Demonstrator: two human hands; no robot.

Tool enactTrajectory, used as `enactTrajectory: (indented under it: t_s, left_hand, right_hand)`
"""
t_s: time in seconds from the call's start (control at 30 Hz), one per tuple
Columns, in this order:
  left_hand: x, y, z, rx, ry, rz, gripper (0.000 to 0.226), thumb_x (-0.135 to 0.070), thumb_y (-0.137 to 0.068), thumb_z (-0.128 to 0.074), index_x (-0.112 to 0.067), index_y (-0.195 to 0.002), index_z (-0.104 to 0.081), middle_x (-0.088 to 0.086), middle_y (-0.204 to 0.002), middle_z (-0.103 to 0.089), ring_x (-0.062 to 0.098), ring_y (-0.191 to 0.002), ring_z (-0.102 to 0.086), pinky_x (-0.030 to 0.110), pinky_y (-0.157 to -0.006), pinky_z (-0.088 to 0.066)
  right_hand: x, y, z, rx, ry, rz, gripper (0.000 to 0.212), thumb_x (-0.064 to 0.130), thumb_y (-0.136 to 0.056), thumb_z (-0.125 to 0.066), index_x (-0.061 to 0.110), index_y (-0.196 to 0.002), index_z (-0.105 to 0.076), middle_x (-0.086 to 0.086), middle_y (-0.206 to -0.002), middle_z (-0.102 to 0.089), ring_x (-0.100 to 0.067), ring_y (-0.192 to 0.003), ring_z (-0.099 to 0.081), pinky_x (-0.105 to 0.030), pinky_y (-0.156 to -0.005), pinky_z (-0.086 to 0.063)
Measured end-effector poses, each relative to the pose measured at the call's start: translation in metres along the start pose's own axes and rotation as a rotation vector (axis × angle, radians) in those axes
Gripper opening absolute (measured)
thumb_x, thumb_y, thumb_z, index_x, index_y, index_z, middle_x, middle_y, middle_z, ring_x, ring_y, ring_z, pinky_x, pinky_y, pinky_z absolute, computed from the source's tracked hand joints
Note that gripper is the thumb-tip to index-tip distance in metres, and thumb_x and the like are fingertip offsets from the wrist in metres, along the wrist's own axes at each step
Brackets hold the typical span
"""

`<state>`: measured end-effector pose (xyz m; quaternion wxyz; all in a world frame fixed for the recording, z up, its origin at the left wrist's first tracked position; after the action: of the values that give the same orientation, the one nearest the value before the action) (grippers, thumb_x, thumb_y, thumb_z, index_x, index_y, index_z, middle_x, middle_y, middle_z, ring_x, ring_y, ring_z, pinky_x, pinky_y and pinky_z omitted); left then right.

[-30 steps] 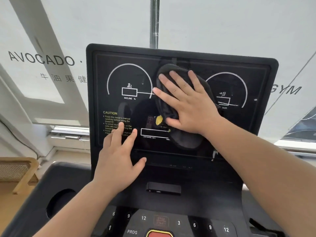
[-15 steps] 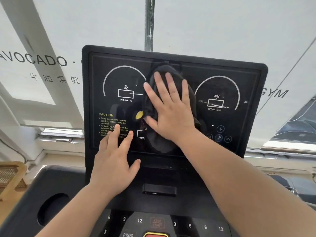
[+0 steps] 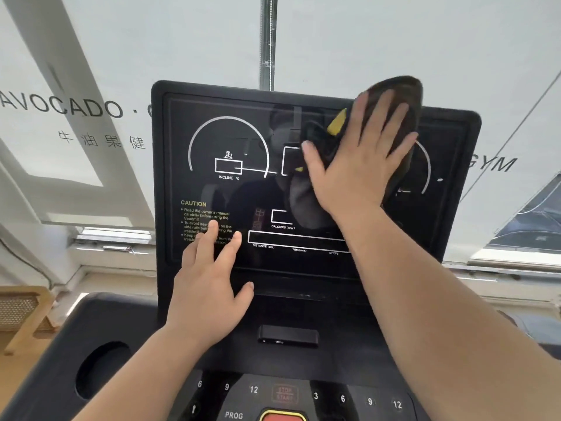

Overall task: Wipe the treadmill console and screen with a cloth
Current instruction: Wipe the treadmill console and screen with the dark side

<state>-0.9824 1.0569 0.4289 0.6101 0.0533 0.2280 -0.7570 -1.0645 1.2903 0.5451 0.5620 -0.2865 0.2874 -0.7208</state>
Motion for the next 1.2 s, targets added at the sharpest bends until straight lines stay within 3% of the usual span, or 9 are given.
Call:
enactTrajectory:
  t_s: [0.1,0.2,0.27,0.53,0.7,0.77,1.07,1.13,1.2]
  left_hand:
    - [0.001,0.0,-0.001,-0.005,-0.02,-0.011,0.084,-0.045,-0.077,-0.075,-0.029,-0.152,-0.038,0.007,-0.164,-0.019,0.033,-0.138,-0.023,0.051,-0.091,-0.051]
    - [-0.002,0.0,-0.001,-0.006,-0.022,0.006,0.084,-0.045,-0.079,-0.074,-0.029,-0.153,-0.037,0.008,-0.164,-0.019,0.033,-0.139,-0.02,0.051,-0.095,-0.049]
    - [-0.004,-0.001,0.0,-0.024,-0.007,0.022,0.081,-0.044,-0.08,-0.074,-0.027,-0.152,-0.04,0.01,-0.163,-0.022,0.032,-0.138,-0.021,0.052,-0.098,-0.047]
    - [-0.014,-0.001,0.003,-0.01,0.041,0.072,0.078,-0.045,-0.082,-0.072,-0.024,-0.15,-0.042,0.01,-0.164,-0.02,0.034,-0.142,-0.022,0.048,-0.107,-0.04]
    - [-0.015,-0.003,0.006,-0.007,0.099,0.11,0.074,-0.04,-0.083,-0.072,-0.027,-0.15,-0.043,0.004,-0.165,-0.017,0.031,-0.145,-0.018,0.045,-0.114,-0.03]
    - [-0.013,-0.002,0.007,0.004,0.065,0.109,0.073,-0.042,-0.082,-0.071,-0.028,-0.149,-0.044,0.005,-0.164,-0.021,0.032,-0.145,-0.021,0.049,-0.114,-0.03]
    - [-0.06,-0.011,0.009,-0.079,-0.128,-0.117,0.078,-0.052,-0.073,-0.071,-0.017,-0.14,-0.052,0.014,-0.149,-0.041,0.035,-0.13,-0.044,0.053,-0.103,-0.042]
    - [-0.077,-0.012,0.002,-0.054,-0.133,-0.189,0.08,-0.055,-0.073,-0.065,-0.017,-0.142,-0.051,0.012,-0.151,-0.04,0.034,-0.131,-0.044,0.052,-0.103,-0.044]
    - [-0.089,-0.013,-0.006,-0.019,-0.15,-0.211,0.082,-0.059,-0.074,-0.06,-0.018,-0.144,-0.049,0.012,-0.154,-0.037,0.035,-0.133,-0.042,0.053,-0.104,-0.044]
  right_hand:
    - [0.04,0.041,-0.016,0.055,0.022,0.747,0.088,0.07,-0.093,-0.043,0.024,-0.165,-0.02,-0.013,-0.172,-0.013,-0.037,-0.159,-0.01,-0.061,-0.125,0.005]
    - [0.029,0.033,-0.019,0.089,0.052,0.972,0.082,0.065,-0.093,-0.043,0.03,-0.164,-0.021,-0.006,-0.173,-0.014,-0.032,-0.16,-0.01,-0.058,-0.127,-0.001]
    - [0.017,0.016,-0.014,0.065,0.037,0.902,0.082,0.065,-0.092,-0.046,0.032,-0.164,-0.023,-0.005,-0.173,-0.016,-0.031,-0.159,-0.012,-0.057,-0.128,-0.002]
    - [-0.001,-0.002,0.0,-0.009,-0.044,0.031,0.086,0.065,-0.095,-0.041,0.026,-0.166,-0.012,-0.012,-0.174,-0.005,-0.038,-0.159,-0.002,-0.063,-0.125,0.001]
    - [0.038,0.059,-0.021,0.087,-0.033,0.753,0.081,0.059,-0.093,-0.048,0.027,-0.164,-0.023,-0.005,-0.173,-0.015,-0.032,-0.16,-0.01,-0.06,-0.127,-0.003]
    - [0.018,0.059,-0.024,0.085,-0.013,0.871,0.081,0.059,-0.092,-0.048,0.03,-0.164,-0.025,-0.003,-0.173,-0.017,-0.03,-0.159,-0.012,-0.058,-0.127,-0.006]
    - [-0.09,-0.015,0.008,0.031,-0.004,0.058,0.09,0.067,-0.091,-0.046,0.031,-0.165,-0.011,-0.011,-0.174,-0.005,-0.038,-0.159,-0.003,-0.063,-0.126,-0.002]
    - [-0.076,-0.004,0.005,0.014,-0.008,-0.012,0.091,0.068,-0.092,-0.044,0.025,-0.165,-0.011,-0.015,-0.173,-0.006,-0.041,-0.158,-0.004,-0.066,-0.125,-0.002]
    - [-0.06,0.017,-0.001,0.043,0.011,0.142,0.095,0.072,-0.091,-0.042,0.021,-0.165,-0.012,-0.018,-0.172,-0.005,-0.042,-0.158,-0.003,-0.065,-0.124,0.002]
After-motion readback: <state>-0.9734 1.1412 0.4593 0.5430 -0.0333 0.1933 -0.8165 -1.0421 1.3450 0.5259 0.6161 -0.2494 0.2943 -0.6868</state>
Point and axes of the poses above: each hand's wrist, its own y-axis away from the middle knuckle, its own z-axis out of the back of the hand, x = y × z, the point moved 3 cm from there along -y, towards the middle knuckle
